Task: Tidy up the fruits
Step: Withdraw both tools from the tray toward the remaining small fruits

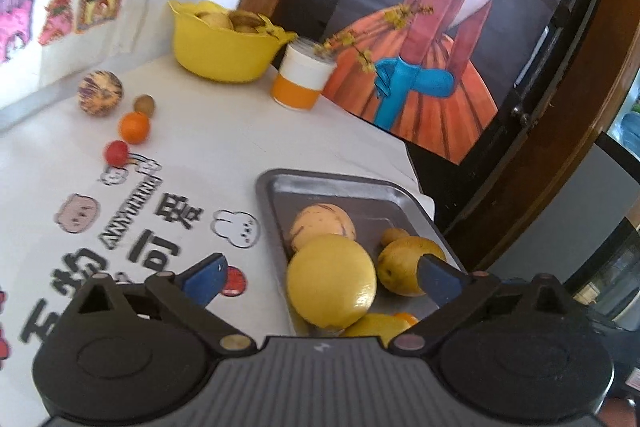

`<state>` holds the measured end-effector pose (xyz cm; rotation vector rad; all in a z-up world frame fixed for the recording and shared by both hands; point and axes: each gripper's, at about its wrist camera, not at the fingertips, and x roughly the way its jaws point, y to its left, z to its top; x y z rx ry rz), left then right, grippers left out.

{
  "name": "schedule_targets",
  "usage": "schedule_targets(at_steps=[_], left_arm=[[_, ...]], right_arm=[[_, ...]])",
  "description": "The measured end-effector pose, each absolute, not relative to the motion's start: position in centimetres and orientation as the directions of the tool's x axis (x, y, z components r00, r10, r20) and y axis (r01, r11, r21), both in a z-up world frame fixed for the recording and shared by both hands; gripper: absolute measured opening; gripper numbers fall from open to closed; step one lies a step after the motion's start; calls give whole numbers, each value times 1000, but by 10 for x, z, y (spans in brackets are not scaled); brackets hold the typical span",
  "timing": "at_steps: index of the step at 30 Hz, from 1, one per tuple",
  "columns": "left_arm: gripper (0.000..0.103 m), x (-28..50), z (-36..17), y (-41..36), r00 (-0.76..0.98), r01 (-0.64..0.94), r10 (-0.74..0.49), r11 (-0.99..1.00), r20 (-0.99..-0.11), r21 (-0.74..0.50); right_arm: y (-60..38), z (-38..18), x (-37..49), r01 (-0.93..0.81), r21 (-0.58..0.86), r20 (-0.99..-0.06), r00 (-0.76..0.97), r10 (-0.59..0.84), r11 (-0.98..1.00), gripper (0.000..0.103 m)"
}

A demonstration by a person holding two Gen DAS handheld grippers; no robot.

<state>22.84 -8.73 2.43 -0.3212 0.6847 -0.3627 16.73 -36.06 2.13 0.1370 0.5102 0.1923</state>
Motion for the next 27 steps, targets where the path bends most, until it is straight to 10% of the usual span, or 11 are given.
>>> schedule_targets(at_steps=[27], left_arm=[[102, 132, 10, 8, 757, 164, -241, 970, -608, -180]], right_arm=[[-260, 7, 88, -311, -33, -634, 741, 221, 950, 102]])
